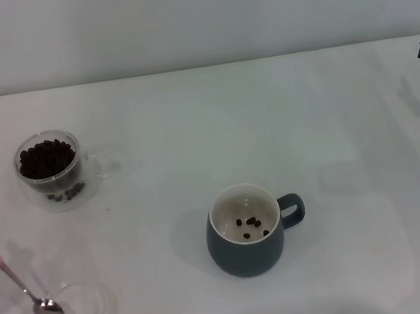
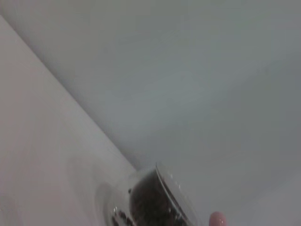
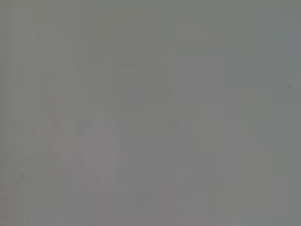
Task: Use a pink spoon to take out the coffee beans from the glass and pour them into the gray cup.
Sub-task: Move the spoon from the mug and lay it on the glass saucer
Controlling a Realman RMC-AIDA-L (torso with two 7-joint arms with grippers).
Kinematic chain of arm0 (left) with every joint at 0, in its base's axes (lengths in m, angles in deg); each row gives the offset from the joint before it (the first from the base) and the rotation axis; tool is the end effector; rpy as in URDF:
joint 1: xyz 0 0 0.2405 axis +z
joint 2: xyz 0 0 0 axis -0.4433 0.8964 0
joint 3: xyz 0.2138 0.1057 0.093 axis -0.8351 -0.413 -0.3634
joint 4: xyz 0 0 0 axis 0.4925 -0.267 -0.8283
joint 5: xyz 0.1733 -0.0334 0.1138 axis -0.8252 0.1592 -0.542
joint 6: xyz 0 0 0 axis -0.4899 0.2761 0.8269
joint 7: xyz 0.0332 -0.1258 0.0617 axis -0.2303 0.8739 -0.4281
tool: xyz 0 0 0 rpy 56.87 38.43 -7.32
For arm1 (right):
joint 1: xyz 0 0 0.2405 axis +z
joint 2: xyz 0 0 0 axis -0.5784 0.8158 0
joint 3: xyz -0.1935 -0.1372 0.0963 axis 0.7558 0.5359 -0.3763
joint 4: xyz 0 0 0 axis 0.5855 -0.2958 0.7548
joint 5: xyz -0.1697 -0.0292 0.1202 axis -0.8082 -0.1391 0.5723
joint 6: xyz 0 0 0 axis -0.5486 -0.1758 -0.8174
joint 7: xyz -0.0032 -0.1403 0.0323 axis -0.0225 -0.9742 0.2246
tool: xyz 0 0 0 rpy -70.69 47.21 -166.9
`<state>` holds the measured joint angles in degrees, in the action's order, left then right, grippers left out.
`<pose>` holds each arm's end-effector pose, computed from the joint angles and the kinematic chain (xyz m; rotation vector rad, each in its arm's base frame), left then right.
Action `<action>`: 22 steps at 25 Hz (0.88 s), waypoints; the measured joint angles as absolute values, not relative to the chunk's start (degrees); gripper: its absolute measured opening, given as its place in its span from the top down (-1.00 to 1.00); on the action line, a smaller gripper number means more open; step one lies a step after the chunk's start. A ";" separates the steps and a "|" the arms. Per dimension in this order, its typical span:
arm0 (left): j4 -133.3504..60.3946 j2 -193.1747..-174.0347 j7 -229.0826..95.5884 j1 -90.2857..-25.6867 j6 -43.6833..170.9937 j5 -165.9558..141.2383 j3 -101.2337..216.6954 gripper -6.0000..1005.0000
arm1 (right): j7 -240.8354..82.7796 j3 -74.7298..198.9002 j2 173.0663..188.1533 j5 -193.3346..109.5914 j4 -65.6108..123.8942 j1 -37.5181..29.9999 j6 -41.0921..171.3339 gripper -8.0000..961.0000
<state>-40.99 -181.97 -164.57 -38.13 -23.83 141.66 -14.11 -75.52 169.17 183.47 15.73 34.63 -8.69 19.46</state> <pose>-0.3784 0.2350 0.0022 -1.6554 -1.5324 -1.2510 0.3699 0.3545 0.0273 -1.4591 0.6575 0.5017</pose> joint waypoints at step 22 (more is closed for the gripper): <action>-41.21 -184.02 -171.99 -42.13 -17.50 135.45 -14.14 0.73 | -75.52 169.70 183.56 15.73 34.71 -8.20 19.73 -0.82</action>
<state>-41.21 -184.02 -171.99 -42.13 -17.50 135.45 -14.14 -75.52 169.70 183.56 15.73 34.71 -8.20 19.73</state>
